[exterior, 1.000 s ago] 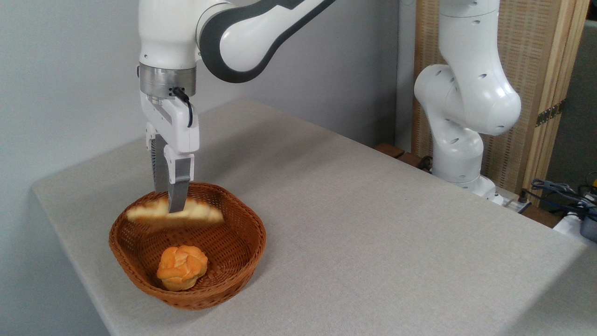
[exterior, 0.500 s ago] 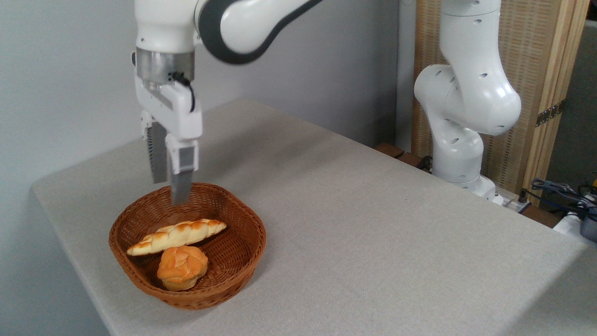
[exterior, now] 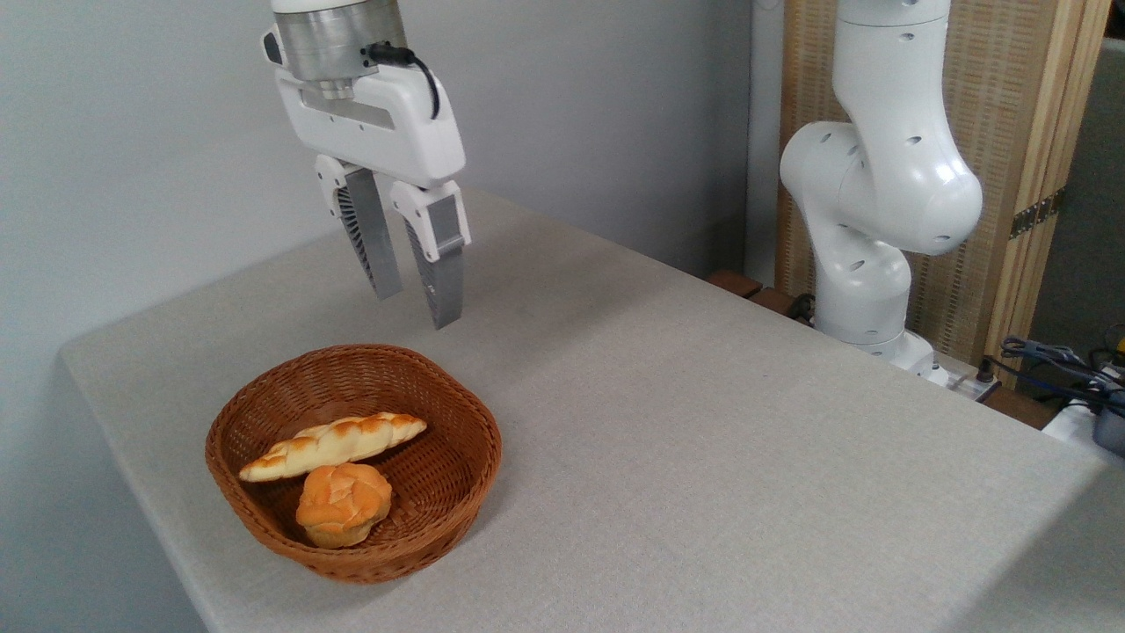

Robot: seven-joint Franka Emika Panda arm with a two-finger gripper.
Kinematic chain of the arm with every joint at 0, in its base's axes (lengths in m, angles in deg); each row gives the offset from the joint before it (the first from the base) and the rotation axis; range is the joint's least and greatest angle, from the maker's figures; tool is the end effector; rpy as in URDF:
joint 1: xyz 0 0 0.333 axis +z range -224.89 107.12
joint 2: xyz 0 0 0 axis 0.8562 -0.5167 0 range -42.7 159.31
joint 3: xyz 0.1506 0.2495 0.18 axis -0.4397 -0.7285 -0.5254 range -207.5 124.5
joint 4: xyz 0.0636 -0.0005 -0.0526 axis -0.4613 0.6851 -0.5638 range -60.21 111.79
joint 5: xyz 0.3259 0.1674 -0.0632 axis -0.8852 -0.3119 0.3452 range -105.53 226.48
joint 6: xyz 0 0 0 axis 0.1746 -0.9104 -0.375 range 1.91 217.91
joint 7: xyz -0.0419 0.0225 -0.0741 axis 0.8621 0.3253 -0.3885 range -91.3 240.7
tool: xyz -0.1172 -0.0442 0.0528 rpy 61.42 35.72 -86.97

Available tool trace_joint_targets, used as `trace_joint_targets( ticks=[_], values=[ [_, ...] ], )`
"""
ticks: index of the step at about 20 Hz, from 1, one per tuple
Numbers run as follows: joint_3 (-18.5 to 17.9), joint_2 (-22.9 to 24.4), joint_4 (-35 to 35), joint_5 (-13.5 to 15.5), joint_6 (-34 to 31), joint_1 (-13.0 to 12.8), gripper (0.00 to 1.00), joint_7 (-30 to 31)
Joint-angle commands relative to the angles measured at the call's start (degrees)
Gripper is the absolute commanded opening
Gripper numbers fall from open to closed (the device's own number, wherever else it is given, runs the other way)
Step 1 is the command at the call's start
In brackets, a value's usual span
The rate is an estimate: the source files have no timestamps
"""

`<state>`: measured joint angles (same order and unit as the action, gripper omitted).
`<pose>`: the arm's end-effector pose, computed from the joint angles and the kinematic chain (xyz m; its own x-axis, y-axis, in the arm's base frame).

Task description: Put bread into the basket

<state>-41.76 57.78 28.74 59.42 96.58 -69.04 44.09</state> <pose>0.5333 -0.0906 0.5995 0.7597 -0.6503 -0.0066 -0.6503 -0.7595 -0.0177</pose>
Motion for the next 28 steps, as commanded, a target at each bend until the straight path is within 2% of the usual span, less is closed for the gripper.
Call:
trace_joint_targets(
  ticks=[1,2,7,14,21,22,24,28],
  values=[
    [-3.51,-1.05,-4.0,2.28,-4.89,-0.57,1.0,-8.46],
    [-3.69,-1.05,-4.27,2.9,-5.85,-0.4,1.0,-10.32],
    [-3.52,0.35,-3.92,2.99,-6.39,0.39,1.0,-11.92],
    [-3.78,1.32,-3.48,2.64,-6.48,2.15,1.0,-10.69],
    [-3.78,2.02,-2.6,2.55,-5.34,2.15,1.0,-10.69],
    [-3.61,2.02,-2.34,2.55,-4.9,2.24,1.0,-10.69],
    [-2.03,2.02,-1.64,2.46,-4.72,3.99,1.0,-10.69],
    [-1.06,1.85,-0.67,2.29,-3.85,4.7,1.0,-10.69]
  ],
)
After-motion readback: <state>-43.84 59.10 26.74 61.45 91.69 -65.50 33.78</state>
